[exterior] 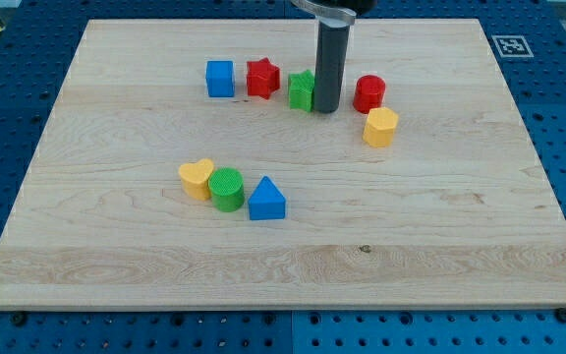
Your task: Place green star right side of the red star
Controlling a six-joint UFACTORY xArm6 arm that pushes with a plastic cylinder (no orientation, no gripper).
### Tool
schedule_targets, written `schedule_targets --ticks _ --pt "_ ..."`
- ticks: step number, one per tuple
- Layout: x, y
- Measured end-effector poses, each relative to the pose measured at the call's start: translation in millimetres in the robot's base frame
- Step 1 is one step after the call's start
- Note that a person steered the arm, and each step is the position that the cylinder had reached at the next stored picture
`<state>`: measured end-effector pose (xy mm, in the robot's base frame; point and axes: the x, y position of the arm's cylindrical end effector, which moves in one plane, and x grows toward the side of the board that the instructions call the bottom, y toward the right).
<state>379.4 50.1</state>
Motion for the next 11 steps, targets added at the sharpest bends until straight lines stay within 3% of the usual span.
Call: schedule_targets --ticks 2,4,11 --pt "11 -35" --pt "-5 -70" --pt "-11 -50"
